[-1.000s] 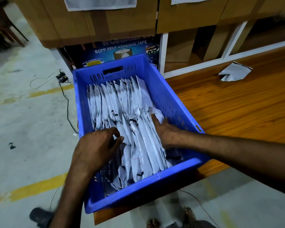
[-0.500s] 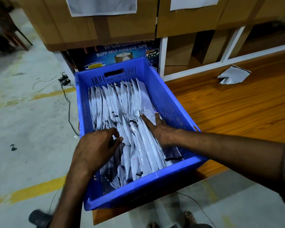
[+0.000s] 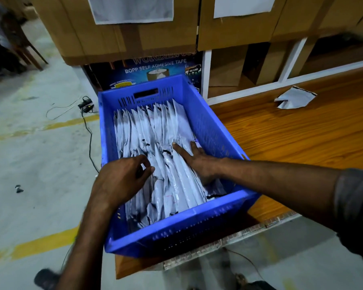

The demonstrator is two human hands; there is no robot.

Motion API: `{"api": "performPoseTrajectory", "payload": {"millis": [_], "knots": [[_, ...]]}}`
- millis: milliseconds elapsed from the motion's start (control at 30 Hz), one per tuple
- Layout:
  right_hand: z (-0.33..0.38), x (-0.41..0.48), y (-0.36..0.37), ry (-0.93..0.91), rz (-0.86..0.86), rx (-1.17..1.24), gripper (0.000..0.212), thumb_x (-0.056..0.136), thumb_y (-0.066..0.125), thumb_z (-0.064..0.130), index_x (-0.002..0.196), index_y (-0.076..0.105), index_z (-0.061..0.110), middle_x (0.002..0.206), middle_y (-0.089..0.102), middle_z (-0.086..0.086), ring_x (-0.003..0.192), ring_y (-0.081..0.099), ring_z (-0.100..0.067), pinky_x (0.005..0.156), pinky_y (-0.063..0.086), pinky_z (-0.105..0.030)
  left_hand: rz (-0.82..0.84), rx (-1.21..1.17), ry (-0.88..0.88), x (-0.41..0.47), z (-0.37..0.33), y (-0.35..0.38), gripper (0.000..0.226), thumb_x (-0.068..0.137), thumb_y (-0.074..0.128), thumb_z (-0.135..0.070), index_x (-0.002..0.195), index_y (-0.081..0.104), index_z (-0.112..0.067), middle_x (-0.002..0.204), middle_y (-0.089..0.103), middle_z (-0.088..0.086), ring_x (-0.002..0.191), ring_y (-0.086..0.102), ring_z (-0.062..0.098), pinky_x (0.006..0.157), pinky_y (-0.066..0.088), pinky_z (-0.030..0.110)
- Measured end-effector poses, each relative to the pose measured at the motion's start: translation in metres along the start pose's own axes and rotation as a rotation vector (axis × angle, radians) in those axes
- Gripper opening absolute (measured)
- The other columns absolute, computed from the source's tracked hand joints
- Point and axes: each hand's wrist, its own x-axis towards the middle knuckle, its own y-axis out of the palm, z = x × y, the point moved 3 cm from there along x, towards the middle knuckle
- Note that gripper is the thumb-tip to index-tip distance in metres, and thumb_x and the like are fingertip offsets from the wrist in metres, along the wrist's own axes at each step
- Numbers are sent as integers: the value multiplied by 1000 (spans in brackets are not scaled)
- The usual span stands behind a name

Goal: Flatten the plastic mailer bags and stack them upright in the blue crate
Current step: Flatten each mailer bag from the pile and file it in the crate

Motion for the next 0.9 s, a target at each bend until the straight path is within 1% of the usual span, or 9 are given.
{"api": "performPoseTrajectory", "payload": {"millis": [67, 133, 233, 300, 433, 533, 633, 767, 900], "knots": [[-2, -2, -4, -2, -48, -18, 163, 62, 85, -12, 131, -48, 55, 162, -26, -23, 148, 25, -47, 95, 55, -46, 2, 12, -7, -1, -2, -1, 26, 100, 51, -58, 102, 63, -35, 71, 61, -17, 65, 50, 4, 53, 35, 24], [-6, -8, -11, 56, -121, -65, 141, 77, 73, -9, 145, -41, 37, 162, -13, -32, 132, 46, -53, 92, 53, -47, 6, -3, -20, -2, -2, -2, 25, 101, 52, -57, 102, 63, -34, 70, 58, -17, 66, 49, 6, 55, 36, 26], [-8, -15, -15, 142, -171, -222, 103, 90, 57, -3, 158, -18, 9, 160, 14, -34, 130, 50, -51, 100, 49, -52, 1, -44, -29, -1, -1, -2, 25, 100, 53, -56, 103, 64, -33, 72, 59, -17, 70, 51, 10, 62, 43, 30], [-5, -16, -10, 143, -123, -268, 97, 90, 58, 0, 158, -11, 0, 158, 25, -28, 132, 50, -46, 101, 47, -50, -4, -50, -27, -2, -1, -3, 23, 100, 54, -55, 104, 65, -35, 75, 58, -17, 72, 51, 10, 63, 41, 30], [0, -24, -15, 141, -73, -228, 104, 86, 65, 0, 158, -11, -2, 158, 26, -27, 133, 49, -46, 102, 46, -49, -14, -88, -26, -3, -2, -5, 23, 99, 56, -55, 103, 66, -34, 71, 59, -16, 69, 56, 11, 61, 41, 29], [6, -44, -32, 84, -139, -308, 82, 84, 64, -3, 153, 20, -6, 150, 36, -25, 128, 54, -45, 97, 49, -49, -35, -198, -28, -7, 1, -6, 26, 98, 55, -60, 104, 66, -38, 81, 70, -15, 75, 65, 8, 67, 53, 33], [2, -74, -56, -81, -348, -393, 42, 84, 63, 3, 125, 55, 8, 127, 53, -13, 117, 60, -36, 86, 53, -46, -47, -321, -25, -17, -5, -8, 24, 97, 56, -60, 100, 66, -39, 84, 71, -17, 73, 64, 1, 70, 56, 36], [-27, -111, -73, -217, -723, -494, 43, 80, 66, 11, 121, 62, 20, 125, 60, -2, 116, 56, -27, 83, 47, -43, -76, -437, 43, -28, -56, -8, 22, 99, 57, -58, 98, 66, -38, 83, 70, -18, 75, 65, 3, 71, 55, 40], [-85, -130, -61, -181, -930, -23, 25, 95, 62, 35, 117, 67, 23, 116, 67, 3, 108, 59, -22, 83, 48, -37, -154, -547, 57, -12, -141, 9, 23, 97, 55, -56, 99, 68, -36, 87, 70, -18, 81, 68, 2, 74, 56, 41]]}}
